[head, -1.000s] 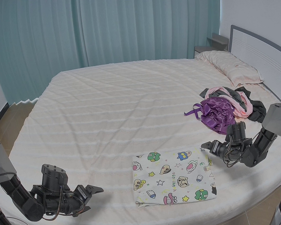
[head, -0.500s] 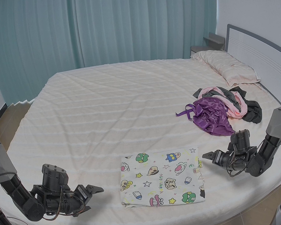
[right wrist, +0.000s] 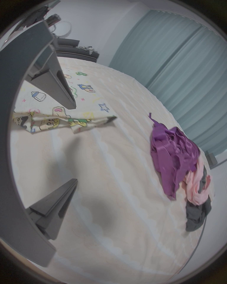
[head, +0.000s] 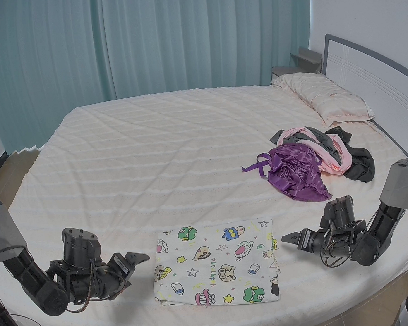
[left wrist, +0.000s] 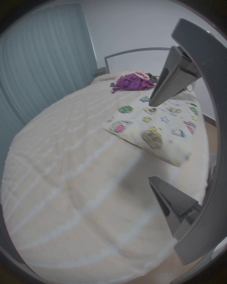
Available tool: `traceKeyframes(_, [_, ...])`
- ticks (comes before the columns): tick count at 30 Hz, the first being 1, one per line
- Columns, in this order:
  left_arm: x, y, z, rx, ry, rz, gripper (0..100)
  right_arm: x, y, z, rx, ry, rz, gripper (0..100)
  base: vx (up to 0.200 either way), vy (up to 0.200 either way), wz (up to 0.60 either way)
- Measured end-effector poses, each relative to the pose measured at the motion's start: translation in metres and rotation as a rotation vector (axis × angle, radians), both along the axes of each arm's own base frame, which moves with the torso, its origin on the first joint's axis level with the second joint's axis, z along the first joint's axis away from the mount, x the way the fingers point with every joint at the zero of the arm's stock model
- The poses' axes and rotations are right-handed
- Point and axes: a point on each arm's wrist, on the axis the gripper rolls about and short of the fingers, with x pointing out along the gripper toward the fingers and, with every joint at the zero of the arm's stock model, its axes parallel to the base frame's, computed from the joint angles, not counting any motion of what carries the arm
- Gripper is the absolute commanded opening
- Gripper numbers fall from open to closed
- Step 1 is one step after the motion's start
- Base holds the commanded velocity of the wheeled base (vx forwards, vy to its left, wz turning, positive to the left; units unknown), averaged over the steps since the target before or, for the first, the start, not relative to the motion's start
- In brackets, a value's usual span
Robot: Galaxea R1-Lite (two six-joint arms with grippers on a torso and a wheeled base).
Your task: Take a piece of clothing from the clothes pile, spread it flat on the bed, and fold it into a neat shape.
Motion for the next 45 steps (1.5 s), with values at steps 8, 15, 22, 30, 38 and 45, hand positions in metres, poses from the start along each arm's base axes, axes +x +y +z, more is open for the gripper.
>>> traceKeyframes(8, [0.031, -0.021, -0.003, 0.103, -0.109, -0.086, 100, -0.007, 0.022, -0.006, 0.016, 0.024, 0.056, 100, 0.0, 0.0, 0.0])
traceKeyframes(15, [0.047, -0.046, -0.017, 0.186, -0.139, -0.161, 100, -0.008, 0.042, -0.013, 0.049, -0.011, 0.098, 100, 0.0, 0.0, 0.0])
traceKeyframes(22, [0.058, -0.059, -0.032, 0.222, -0.134, -0.169, 100, -0.007, 0.051, -0.023, 0.046, -0.01, 0.122, 100, 0.0, 0.0, 0.0])
traceKeyframes(30, [0.06, -0.062, -0.036, 0.225, -0.129, -0.173, 100, -0.002, 0.06, -0.03, 0.049, -0.042, 0.139, 100, 0.0, 0.0, 0.0])
traceKeyframes(38, [0.063, -0.064, -0.036, 0.221, -0.137, -0.173, 100, 0.001, 0.066, -0.033, 0.075, -0.094, 0.157, 100, 0.0, 0.0, 0.0])
traceKeyframes(45, [0.064, -0.065, -0.036, 0.214, -0.136, -0.177, 100, 0.0, 0.071, -0.038, 0.081, -0.102, 0.173, 100, 0.0, 0.0, 0.0])
